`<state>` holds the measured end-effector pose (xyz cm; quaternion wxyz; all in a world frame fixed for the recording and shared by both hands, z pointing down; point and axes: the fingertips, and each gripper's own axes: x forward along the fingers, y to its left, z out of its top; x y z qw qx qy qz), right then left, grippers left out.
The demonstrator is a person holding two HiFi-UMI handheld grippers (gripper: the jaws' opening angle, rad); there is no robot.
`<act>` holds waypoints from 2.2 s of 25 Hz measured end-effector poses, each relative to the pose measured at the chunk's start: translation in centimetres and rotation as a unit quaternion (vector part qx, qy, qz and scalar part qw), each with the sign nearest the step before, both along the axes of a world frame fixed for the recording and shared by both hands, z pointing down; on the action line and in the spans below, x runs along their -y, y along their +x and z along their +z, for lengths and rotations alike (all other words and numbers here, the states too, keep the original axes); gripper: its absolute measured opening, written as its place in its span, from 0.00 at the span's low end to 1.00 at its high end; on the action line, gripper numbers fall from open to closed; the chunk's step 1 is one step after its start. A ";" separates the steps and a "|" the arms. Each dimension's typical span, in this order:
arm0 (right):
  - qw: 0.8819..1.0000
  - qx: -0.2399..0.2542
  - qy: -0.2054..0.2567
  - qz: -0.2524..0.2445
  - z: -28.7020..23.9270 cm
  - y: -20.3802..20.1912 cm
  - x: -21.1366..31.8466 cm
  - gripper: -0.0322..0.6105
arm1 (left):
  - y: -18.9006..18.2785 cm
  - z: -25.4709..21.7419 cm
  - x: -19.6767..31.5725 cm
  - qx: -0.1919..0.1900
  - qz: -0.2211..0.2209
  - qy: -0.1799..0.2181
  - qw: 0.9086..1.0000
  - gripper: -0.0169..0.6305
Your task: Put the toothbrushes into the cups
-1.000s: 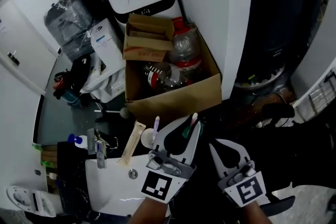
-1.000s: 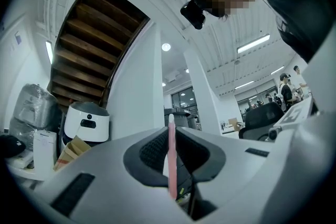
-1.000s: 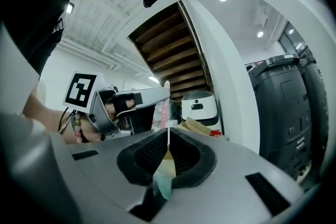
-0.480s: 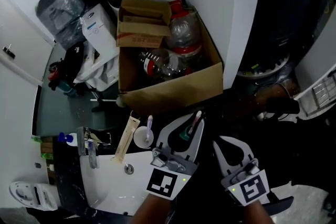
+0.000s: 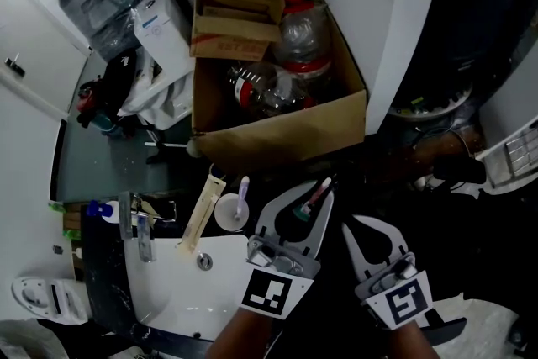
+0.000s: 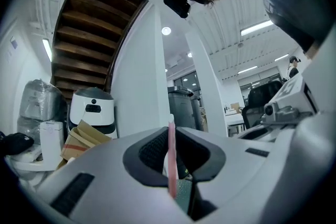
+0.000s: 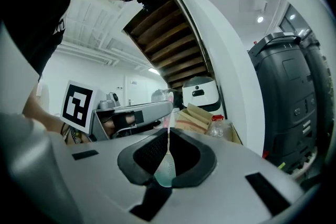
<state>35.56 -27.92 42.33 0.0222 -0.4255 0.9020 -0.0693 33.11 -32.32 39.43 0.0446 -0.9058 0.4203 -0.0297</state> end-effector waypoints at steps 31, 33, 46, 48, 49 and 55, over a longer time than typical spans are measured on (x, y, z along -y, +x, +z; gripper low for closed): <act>1.000 -0.009 -0.001 -0.004 0.1 -0.8 -1.7 0.11 | -2.1 3.2 -4.2 0.047 0.000 -0.020 0.999 0.11; 1.000 -0.009 -0.001 -0.004 0.1 -0.9 -1.9 0.11 | -2.3 3.3 -4.5 0.058 0.002 -0.018 0.998 0.11; 1.000 -0.011 0.000 -0.005 -0.2 -1.2 -2.9 0.11 | -1.8 3.9 -5.8 0.086 0.010 -0.003 0.996 0.13; 1.000 -0.011 0.004 -0.005 -0.6 -1.3 -3.0 0.11 | -1.7 3.9 -6.0 0.084 0.012 -0.003 0.996 0.16; 1.000 -0.011 0.004 -0.005 -0.8 -1.4 -3.1 0.11 | -1.8 3.8 -6.0 0.083 0.011 -0.004 0.997 0.17; 1.000 -0.012 0.009 -0.005 -1.0 -1.5 -3.4 0.11 | -2.0 3.9 -6.1 0.087 0.007 -0.004 0.996 0.27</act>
